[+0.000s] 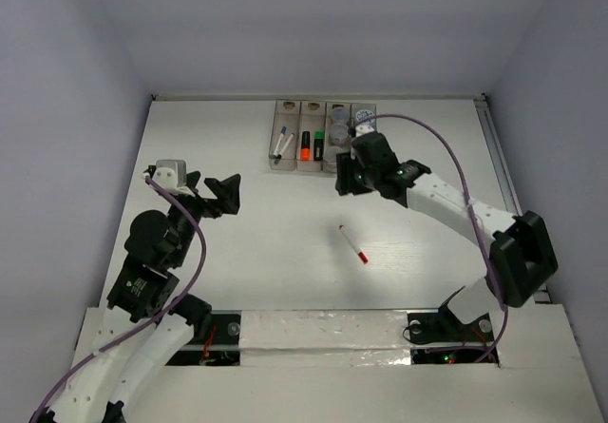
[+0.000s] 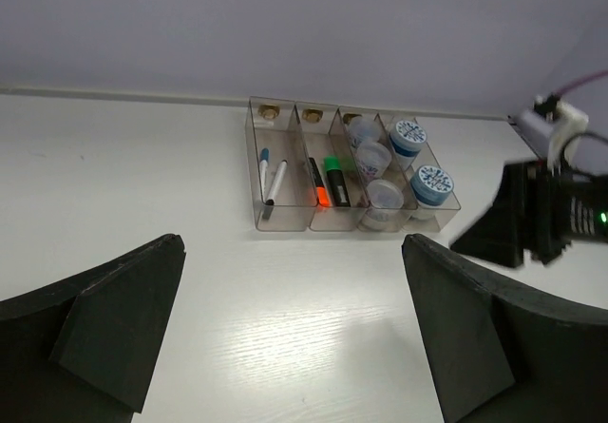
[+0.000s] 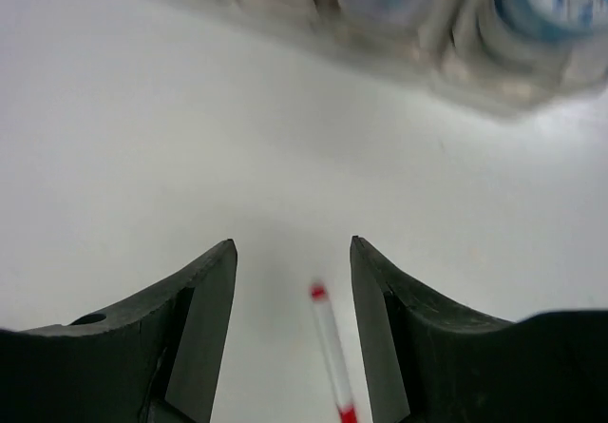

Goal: Sort the stationery into containers
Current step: Pick up the pen from the center of the board.

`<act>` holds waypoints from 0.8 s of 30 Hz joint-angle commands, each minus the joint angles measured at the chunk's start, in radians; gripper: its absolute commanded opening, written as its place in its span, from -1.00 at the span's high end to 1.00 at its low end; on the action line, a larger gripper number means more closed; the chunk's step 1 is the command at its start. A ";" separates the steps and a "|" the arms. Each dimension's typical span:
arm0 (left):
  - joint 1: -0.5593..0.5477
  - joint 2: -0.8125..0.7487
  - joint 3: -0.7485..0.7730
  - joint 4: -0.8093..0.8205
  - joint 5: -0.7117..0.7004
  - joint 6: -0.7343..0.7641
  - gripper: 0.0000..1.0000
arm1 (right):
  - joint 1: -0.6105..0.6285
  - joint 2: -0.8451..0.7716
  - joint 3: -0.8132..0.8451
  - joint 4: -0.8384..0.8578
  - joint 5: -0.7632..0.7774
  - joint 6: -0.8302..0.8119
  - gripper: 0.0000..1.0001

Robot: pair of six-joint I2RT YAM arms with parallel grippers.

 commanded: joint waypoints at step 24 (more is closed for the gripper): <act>0.006 -0.040 -0.003 0.043 0.033 -0.008 -0.98 | 0.188 0.220 -0.148 -0.224 0.045 0.106 1.00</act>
